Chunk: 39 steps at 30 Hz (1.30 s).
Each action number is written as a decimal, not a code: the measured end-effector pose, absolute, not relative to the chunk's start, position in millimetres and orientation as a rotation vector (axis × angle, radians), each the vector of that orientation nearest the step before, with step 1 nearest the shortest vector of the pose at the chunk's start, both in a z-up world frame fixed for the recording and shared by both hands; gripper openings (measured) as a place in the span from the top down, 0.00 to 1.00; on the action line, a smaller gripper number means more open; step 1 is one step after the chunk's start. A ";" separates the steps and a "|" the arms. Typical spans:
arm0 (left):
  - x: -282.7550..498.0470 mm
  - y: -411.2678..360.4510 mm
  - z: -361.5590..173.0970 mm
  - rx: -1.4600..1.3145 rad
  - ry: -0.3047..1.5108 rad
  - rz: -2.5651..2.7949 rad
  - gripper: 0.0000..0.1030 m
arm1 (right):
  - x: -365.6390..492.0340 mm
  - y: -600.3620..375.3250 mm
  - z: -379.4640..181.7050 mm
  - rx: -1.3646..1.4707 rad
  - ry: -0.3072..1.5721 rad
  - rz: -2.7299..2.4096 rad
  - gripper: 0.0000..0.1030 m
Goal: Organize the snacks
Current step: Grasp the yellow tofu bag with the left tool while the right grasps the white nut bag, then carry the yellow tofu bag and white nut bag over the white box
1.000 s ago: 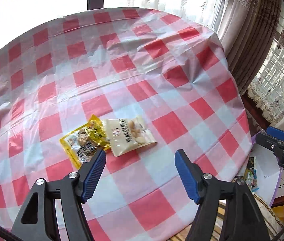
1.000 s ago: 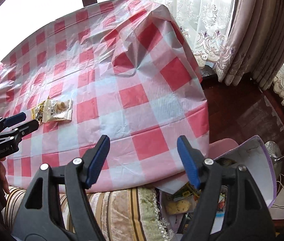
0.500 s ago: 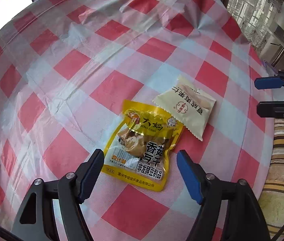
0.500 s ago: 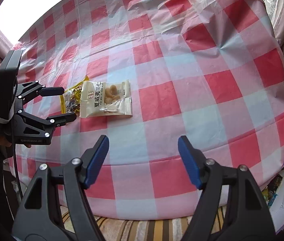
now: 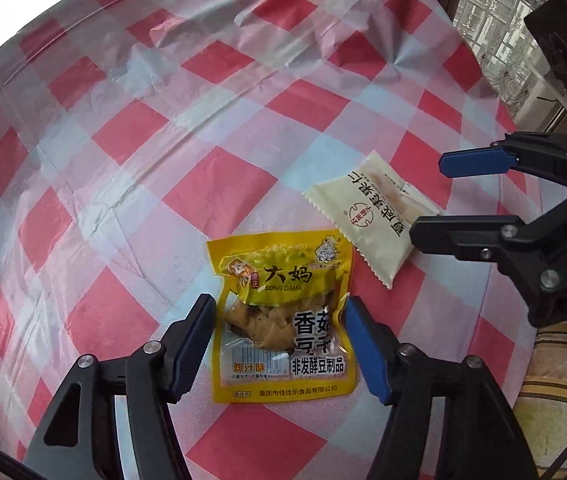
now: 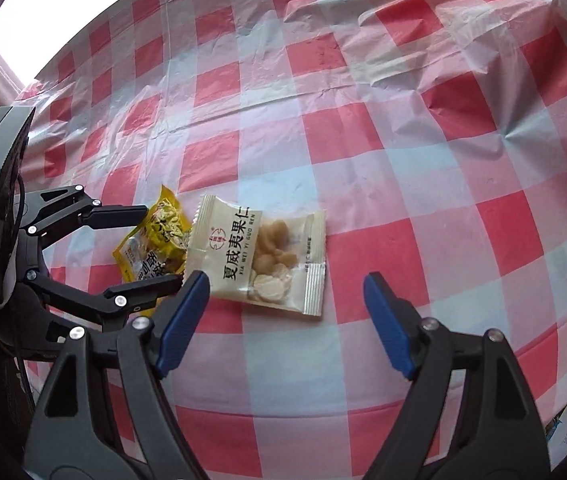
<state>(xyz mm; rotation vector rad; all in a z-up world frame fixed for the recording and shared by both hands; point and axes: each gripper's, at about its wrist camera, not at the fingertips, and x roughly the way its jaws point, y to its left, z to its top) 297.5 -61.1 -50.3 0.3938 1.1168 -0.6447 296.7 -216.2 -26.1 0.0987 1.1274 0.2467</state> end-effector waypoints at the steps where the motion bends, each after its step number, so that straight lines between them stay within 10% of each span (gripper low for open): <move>1: 291.2 -57.8 -50.4 0.379 1.117 -0.626 0.37 | 299.3 -213.7 -27.9 0.083 1.130 0.246 0.20; 11: 235.2 -17.7 -47.9 0.168 1.176 -0.388 0.41 | 309.2 -182.8 -45.5 -0.105 1.122 0.245 0.23; 22: 197.6 5.4 -45.7 -0.071 1.184 -0.197 0.46 | 288.1 -177.0 -36.2 -0.087 1.077 0.319 0.83; 39: 163.9 -8.3 -9.9 -0.092 1.107 -0.160 0.46 | 223.7 -203.2 -0.4 -0.033 1.033 0.352 0.85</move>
